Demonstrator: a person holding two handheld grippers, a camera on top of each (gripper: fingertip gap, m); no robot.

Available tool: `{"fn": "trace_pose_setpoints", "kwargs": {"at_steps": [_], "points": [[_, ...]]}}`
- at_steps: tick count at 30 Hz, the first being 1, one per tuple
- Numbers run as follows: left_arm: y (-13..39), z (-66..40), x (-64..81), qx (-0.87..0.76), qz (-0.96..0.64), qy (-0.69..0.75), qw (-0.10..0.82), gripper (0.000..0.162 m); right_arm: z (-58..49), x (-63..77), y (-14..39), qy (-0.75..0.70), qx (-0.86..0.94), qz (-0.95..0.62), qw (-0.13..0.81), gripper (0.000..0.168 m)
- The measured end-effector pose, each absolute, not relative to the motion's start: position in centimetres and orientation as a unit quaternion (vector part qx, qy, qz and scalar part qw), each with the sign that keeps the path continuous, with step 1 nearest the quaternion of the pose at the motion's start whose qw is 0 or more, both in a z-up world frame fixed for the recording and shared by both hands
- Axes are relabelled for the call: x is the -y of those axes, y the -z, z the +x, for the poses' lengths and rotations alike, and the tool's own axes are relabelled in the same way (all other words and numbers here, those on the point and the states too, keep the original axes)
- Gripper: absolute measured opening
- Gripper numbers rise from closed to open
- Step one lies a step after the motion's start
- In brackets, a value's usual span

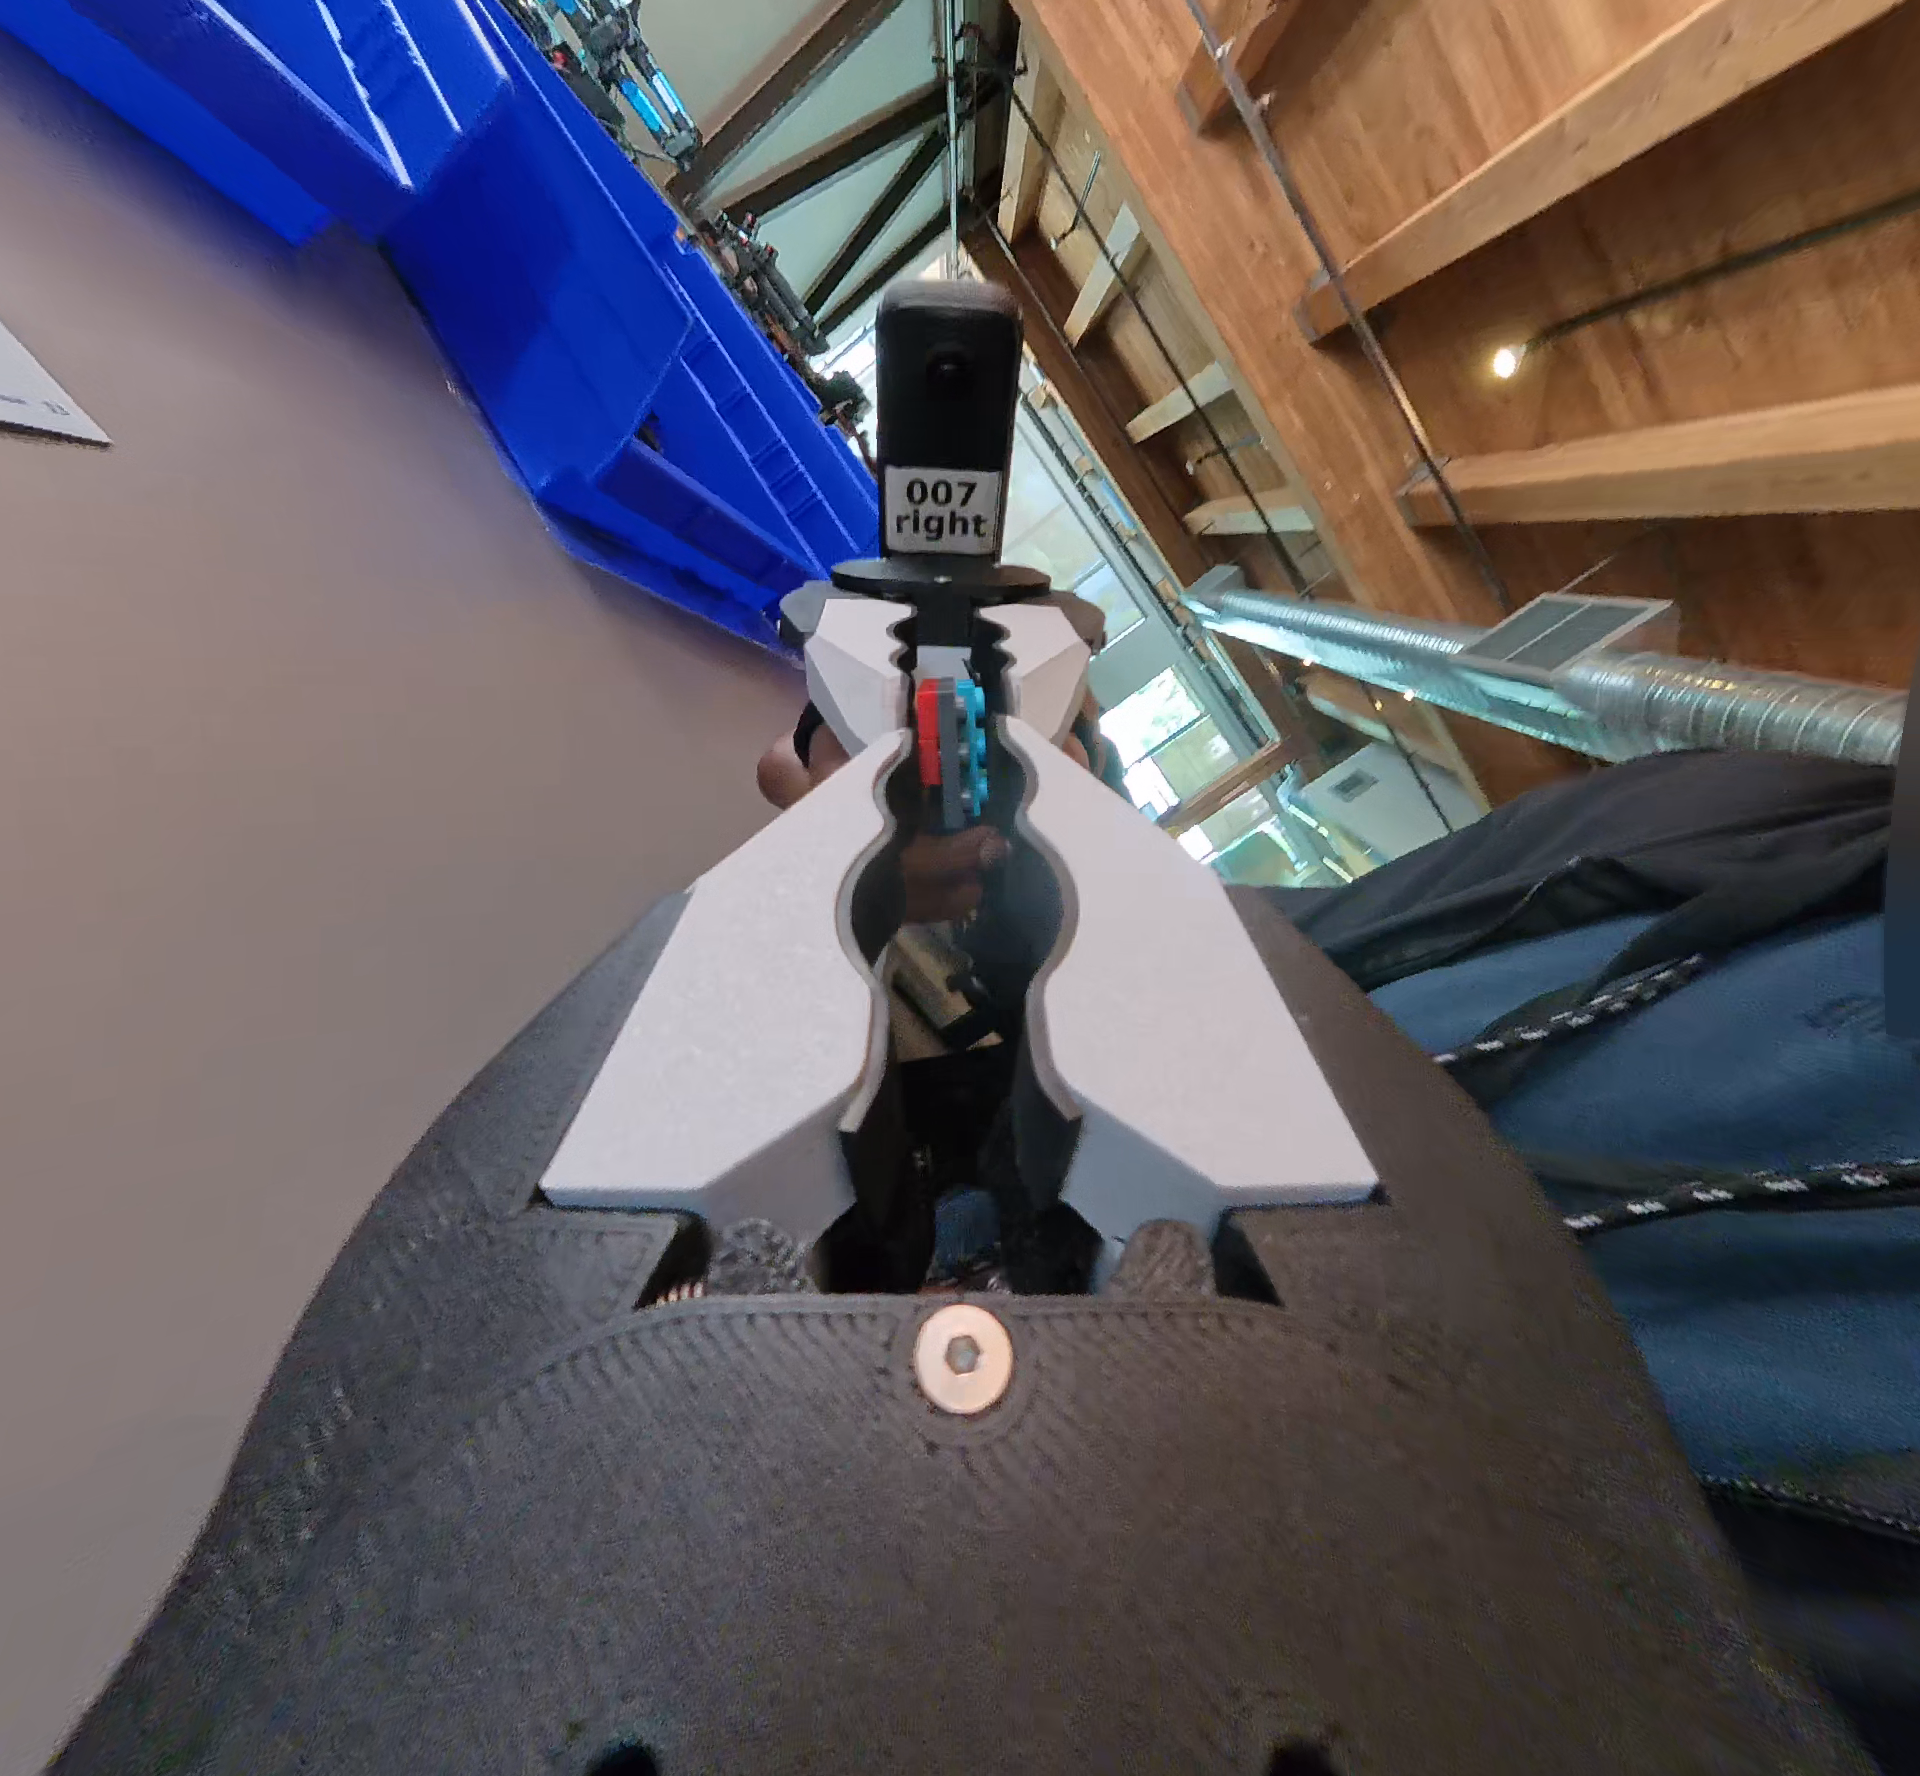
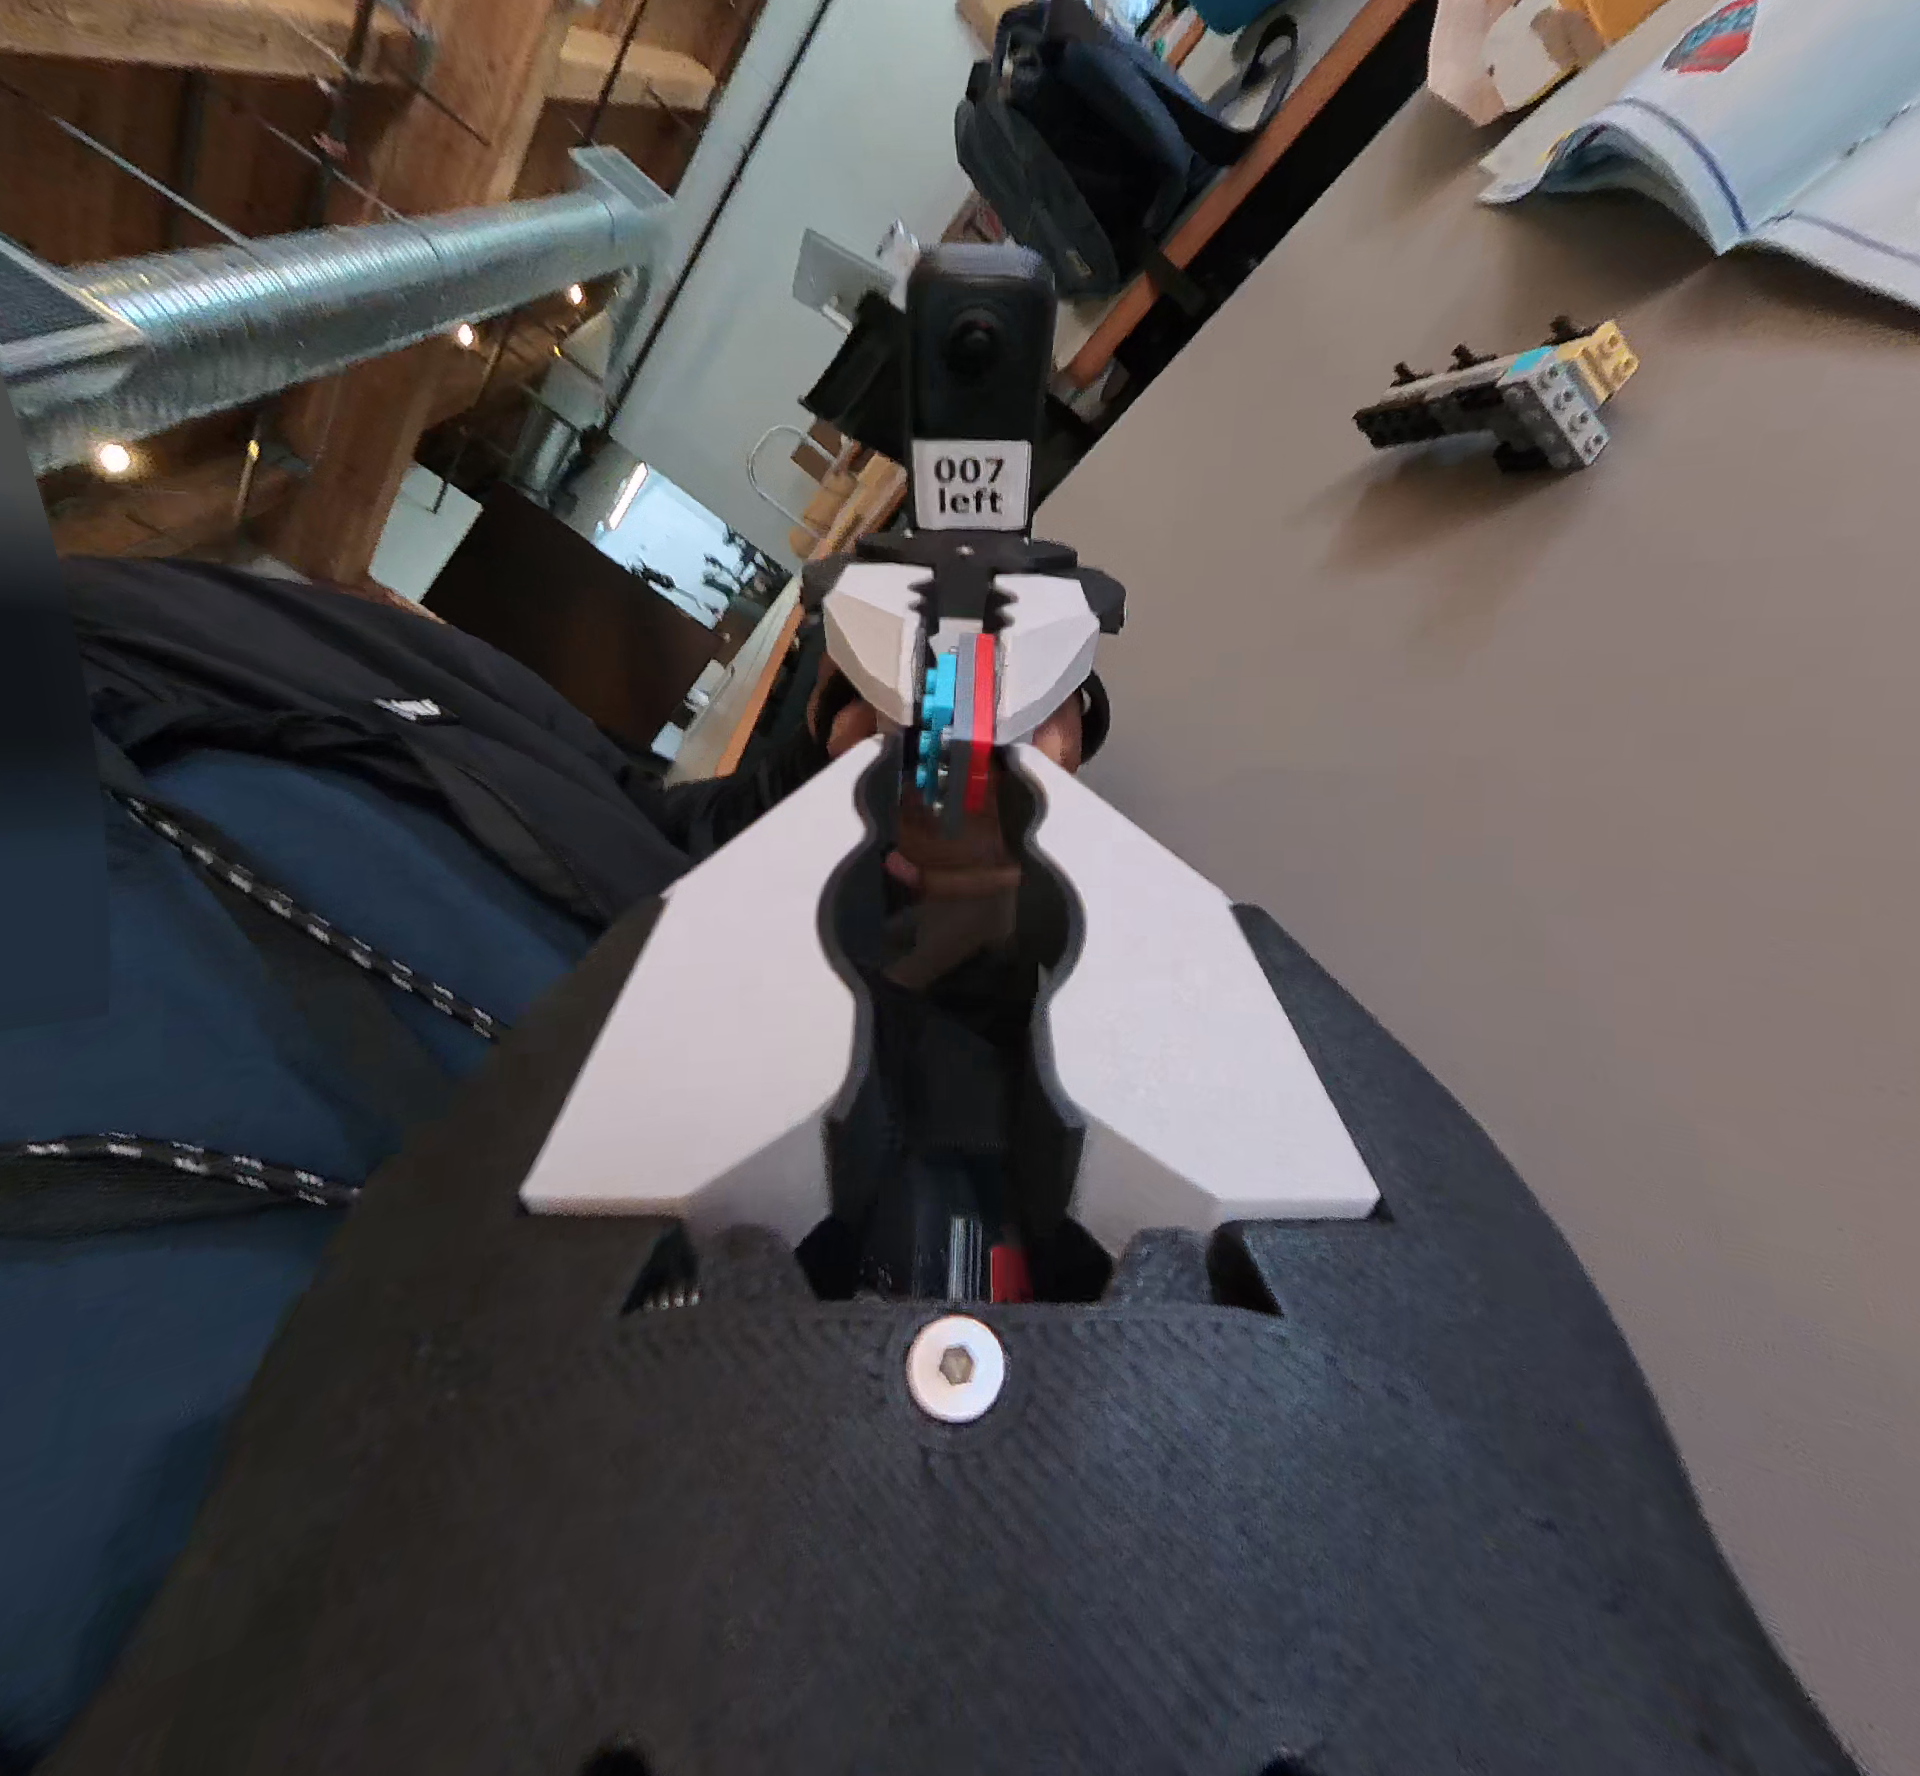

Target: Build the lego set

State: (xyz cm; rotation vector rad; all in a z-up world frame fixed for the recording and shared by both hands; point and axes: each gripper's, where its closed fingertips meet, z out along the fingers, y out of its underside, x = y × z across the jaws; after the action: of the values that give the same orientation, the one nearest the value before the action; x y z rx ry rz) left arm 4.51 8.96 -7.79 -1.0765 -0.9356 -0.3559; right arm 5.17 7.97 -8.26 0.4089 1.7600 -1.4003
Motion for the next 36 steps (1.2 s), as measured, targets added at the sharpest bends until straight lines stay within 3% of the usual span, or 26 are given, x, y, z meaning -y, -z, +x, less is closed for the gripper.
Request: {"fn": "trace_pose_setpoints", "kwargs": {"at_steps": [5, 8, 23, 36], "points": [[7.8, 4.5, -9.0, 0.427, -0.487, 0.16, 0.745, 0.012, 4.3, -8.4, 7.5, 0.581, -0.679, 0.176, 0.413, 0.02], [7.6, 4.6, -9.2, 0.422, -0.488, 0.164, 0.747, 0.012, 4.3, -8.4, 7.5, 0.584, -0.684, 0.17, 0.403, 0.01], [7.5, 5.4, -9.6, 0.415, -0.483, 0.189, 0.747, 0.011, 5.1, -8.7, 7.4, 0.585, -0.703, 0.143, 0.379, 0.01], [6.7, 5.5, -9.4, 0.389, -0.511, 0.134, 0.755, 0.011, 4.7, -8.9, 6.3, 0.62, -0.679, 0.144, 0.365, 0.019]]}}
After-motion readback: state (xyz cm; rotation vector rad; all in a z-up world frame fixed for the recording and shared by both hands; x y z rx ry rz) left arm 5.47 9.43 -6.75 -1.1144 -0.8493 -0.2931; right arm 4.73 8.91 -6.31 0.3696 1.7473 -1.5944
